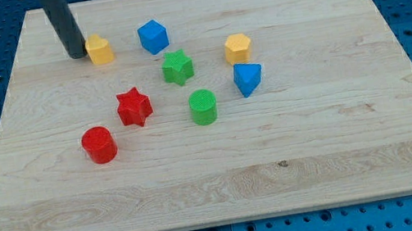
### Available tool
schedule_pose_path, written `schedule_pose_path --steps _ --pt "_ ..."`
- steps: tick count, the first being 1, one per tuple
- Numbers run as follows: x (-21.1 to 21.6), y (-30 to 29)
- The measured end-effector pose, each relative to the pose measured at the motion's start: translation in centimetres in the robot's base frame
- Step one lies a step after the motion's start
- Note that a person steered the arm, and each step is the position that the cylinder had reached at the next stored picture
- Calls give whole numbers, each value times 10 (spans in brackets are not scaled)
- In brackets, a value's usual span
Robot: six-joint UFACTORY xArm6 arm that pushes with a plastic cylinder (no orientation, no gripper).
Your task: Slide the yellow heart above the red star
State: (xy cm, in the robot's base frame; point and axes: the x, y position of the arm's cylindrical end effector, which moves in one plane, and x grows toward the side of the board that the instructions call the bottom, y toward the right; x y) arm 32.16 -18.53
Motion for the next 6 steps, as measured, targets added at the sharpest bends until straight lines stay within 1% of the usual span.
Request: schedule_pose_path --steps 1,2,3,4,6 --pt "-3 -2" --pt "-43 -10" --pt "-43 -8" --pt "-31 -6" --pt "-6 29"
